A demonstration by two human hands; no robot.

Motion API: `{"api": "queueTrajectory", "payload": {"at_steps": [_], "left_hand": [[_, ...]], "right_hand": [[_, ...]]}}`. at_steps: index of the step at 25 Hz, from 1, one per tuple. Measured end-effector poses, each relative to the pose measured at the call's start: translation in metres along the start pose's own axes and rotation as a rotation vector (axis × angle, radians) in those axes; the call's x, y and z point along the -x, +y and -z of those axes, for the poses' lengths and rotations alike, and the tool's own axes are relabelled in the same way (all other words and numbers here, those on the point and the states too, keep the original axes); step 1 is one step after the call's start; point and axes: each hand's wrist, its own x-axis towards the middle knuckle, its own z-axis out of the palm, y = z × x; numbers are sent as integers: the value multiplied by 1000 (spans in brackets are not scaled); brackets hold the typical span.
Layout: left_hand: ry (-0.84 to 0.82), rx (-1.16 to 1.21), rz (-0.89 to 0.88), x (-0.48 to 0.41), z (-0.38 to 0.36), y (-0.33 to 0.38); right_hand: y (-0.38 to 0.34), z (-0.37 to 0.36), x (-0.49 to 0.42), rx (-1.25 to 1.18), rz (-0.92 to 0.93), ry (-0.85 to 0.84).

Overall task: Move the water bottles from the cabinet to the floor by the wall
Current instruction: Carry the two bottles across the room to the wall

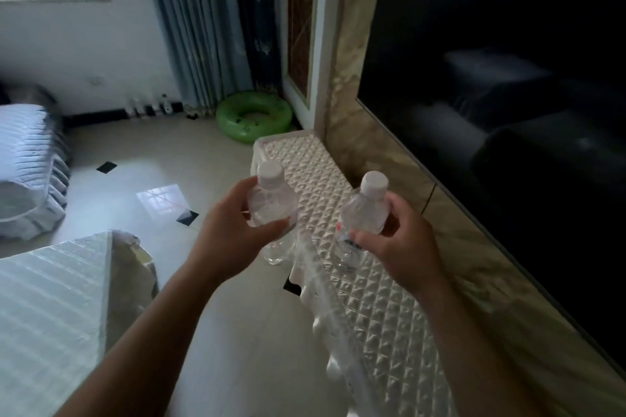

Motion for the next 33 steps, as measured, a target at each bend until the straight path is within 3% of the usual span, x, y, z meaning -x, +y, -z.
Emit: {"api": "queueTrajectory", "payload": {"at_steps": [11,33], "left_hand": [[146,-17,41,-71,102,-70],[402,-20,120,-313,159,-146]], "right_hand": [[-40,-129,-107,-19,76,-149],[-71,-265,-421,-76,176,-416]]}}
